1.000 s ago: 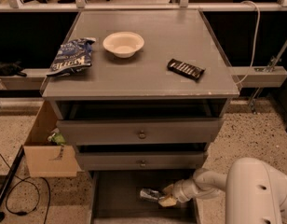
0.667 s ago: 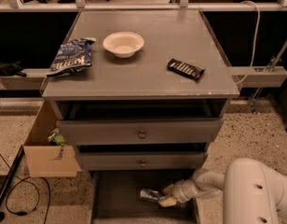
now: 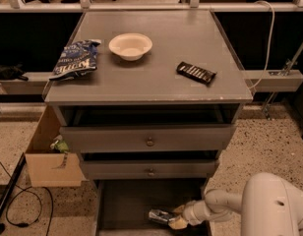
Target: Place redbull can into bottom drawer
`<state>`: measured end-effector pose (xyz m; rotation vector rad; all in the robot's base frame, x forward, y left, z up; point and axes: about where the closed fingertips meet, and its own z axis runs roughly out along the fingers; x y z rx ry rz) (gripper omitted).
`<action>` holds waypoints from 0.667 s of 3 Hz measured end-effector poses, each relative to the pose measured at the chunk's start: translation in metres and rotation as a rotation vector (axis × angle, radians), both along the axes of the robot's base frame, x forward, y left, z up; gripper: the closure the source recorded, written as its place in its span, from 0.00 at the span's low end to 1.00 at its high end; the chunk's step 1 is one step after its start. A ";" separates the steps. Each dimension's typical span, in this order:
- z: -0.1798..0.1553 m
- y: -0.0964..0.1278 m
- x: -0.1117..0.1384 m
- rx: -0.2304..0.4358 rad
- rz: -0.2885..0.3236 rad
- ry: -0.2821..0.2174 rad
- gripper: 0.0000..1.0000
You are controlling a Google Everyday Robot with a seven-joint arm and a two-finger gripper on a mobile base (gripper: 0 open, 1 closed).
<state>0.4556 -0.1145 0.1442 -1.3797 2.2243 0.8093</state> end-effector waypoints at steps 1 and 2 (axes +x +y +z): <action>-0.001 0.000 -0.001 0.000 0.000 0.001 0.82; -0.001 0.000 -0.001 0.000 0.000 0.001 0.59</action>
Offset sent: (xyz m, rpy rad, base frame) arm -0.0011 0.0000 -0.0005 -0.0002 0.0008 -0.0004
